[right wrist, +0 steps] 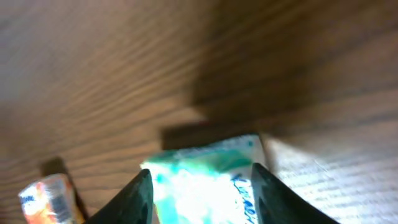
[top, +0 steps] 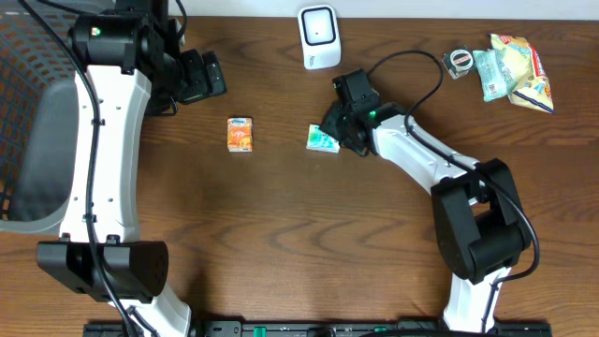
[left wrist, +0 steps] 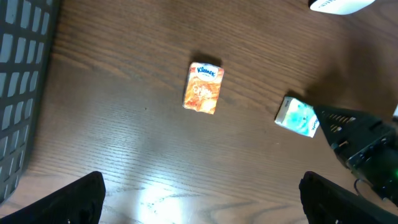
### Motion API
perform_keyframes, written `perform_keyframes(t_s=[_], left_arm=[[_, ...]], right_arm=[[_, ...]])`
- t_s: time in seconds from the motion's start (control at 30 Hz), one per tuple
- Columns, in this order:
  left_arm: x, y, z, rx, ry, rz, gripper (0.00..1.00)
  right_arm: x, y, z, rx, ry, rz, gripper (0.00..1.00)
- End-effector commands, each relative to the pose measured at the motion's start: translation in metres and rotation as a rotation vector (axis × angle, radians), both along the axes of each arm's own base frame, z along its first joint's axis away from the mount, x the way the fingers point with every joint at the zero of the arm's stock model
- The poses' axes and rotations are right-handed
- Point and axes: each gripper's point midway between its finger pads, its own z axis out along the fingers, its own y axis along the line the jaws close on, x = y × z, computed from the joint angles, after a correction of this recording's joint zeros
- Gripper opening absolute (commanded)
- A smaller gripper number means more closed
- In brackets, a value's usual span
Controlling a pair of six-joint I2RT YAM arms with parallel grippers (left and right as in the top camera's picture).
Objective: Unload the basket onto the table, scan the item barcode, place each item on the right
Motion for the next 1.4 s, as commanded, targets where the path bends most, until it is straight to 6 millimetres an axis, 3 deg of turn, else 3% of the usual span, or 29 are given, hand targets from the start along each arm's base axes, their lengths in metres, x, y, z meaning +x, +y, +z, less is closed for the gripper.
perform_keyframes(t_s=[0.0,0.13,0.27,0.33,0.5,0.73,0.87,0.97,1.2,1.37], left_arm=[[0.001,0.005,-0.001,0.015,0.004,0.005,0.98],[0.001,0.005,-0.001,0.015,0.004,0.005,0.98],[0.001,0.005,-0.001,0.014,0.004,0.005,0.98],[0.001,0.005,-0.001,0.014,0.004,0.005,0.98],[0.001,0.005,-0.001,0.014,0.004,0.005,0.98],[0.001,0.005,-0.001,0.014,0.004,0.005,0.98],[0.001,0.005,-0.001,0.014,0.004,0.005,0.98],[0.001,0.005,-0.001,0.014,0.004,0.005,0.98],[0.001,0.005,-0.001,0.014,0.004,0.005,0.98],[0.001,0.005,-0.001,0.014,0.004,0.005,0.98]], right_arm=[[-0.002,0.000,-0.002,0.050,0.026,0.042,0.47],[-0.021,0.028,0.007,0.237,0.114,0.149,0.60],[-0.038,0.032,0.004,0.266,0.193,0.172,0.77],[-0.047,0.030,-0.001,0.252,0.231,0.169,0.99],[-0.061,0.024,-0.007,0.227,0.297,0.158,0.99],[-0.053,0.011,-0.013,0.150,0.267,0.113,0.99],[-0.043,-0.004,-0.022,0.050,0.228,0.033,0.80],[-0.049,0.006,-0.027,0.096,0.274,0.016,0.73],[-0.060,0.022,-0.038,0.113,0.309,0.049,0.68],[-0.046,0.003,-0.042,0.028,0.254,-0.012,0.62]])
